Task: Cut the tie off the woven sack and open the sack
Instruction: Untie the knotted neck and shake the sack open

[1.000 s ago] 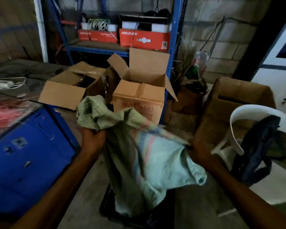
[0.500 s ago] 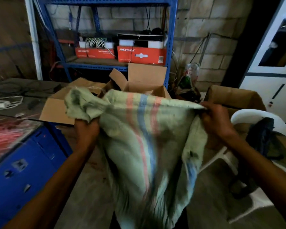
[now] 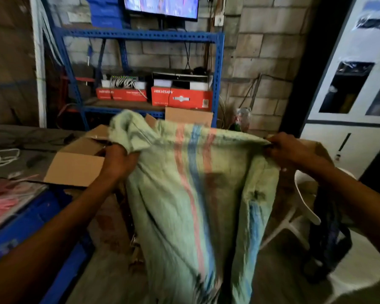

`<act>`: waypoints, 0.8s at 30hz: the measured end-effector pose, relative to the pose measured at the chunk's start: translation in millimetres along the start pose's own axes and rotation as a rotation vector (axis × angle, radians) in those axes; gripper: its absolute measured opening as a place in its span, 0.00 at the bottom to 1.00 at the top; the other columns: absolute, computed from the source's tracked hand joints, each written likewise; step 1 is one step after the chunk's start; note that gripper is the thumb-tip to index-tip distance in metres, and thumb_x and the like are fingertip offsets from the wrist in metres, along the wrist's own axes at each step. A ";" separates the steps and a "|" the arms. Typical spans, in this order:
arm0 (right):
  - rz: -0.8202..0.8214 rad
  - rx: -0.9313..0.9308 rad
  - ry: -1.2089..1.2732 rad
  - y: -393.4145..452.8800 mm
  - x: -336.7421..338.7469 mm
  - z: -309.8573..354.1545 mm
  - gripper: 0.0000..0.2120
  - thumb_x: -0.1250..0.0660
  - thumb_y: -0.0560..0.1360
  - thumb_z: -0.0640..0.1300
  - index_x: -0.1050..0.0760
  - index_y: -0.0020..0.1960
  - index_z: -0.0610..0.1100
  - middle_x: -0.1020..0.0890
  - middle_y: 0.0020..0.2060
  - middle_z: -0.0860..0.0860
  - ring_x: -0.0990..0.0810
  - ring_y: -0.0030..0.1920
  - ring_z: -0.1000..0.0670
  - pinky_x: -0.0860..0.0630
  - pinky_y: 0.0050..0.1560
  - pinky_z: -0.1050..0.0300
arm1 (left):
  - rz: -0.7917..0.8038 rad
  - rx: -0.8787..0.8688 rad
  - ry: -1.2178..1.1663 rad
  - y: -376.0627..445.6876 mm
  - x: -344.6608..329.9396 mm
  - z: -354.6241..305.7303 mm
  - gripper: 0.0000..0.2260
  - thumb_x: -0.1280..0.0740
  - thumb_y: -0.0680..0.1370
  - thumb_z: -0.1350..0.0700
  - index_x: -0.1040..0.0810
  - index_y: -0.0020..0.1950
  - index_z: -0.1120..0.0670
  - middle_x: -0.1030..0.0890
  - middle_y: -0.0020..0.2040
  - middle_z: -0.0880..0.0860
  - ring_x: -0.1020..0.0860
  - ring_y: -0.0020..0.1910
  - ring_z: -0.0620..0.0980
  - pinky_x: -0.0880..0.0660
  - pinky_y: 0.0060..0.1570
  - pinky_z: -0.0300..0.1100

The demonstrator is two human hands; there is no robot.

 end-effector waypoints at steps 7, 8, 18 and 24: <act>-0.062 -0.121 0.340 24.6 54.0 33.4 0.10 0.36 0.74 0.39 0.22 0.44 0.31 0.20 0.34 0.35 0.22 0.27 0.47 0.27 0.25 0.59 | 0.019 -0.013 -0.059 45.3 4.5 -45.6 0.20 0.29 0.74 0.54 0.25 0.64 0.60 0.23 0.65 0.59 0.27 0.65 0.57 0.33 0.63 0.41; -0.076 -0.145 0.401 26.0 58.1 40.5 0.09 0.37 0.74 0.37 0.22 0.45 0.30 0.20 0.34 0.35 0.22 0.25 0.47 0.26 0.25 0.61 | 0.038 0.009 -0.106 48.1 -0.6 -52.9 0.21 0.29 0.73 0.52 0.24 0.63 0.58 0.22 0.64 0.57 0.26 0.63 0.56 0.32 0.65 0.44; 0.197 -0.019 1.143 29.1 32.1 146.4 0.11 0.48 0.80 0.37 0.27 0.50 0.36 0.15 0.30 0.43 0.16 0.30 0.49 0.18 0.34 0.58 | 0.295 -0.257 -0.232 -18.7 -83.1 -136.8 0.34 0.25 0.69 0.56 0.37 0.71 0.49 0.24 0.57 0.41 0.22 0.56 0.43 0.30 0.53 0.25; 0.003 0.395 0.406 -3.9 12.0 121.3 0.58 0.22 0.58 0.58 0.60 0.73 0.62 0.43 0.72 0.59 0.43 0.70 0.63 0.40 0.69 0.60 | 0.053 0.284 -0.858 19.0 -53.5 -106.9 0.07 0.33 0.75 0.63 0.21 0.52 0.56 0.16 0.48 0.55 0.17 0.42 0.50 0.21 0.42 0.41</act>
Point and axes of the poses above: each hand's wrist, its own y-axis towards the middle knuckle, its own x-axis out of the back of the hand, z = x × y, the point moved 7 cm from there along y, towards the middle knuckle
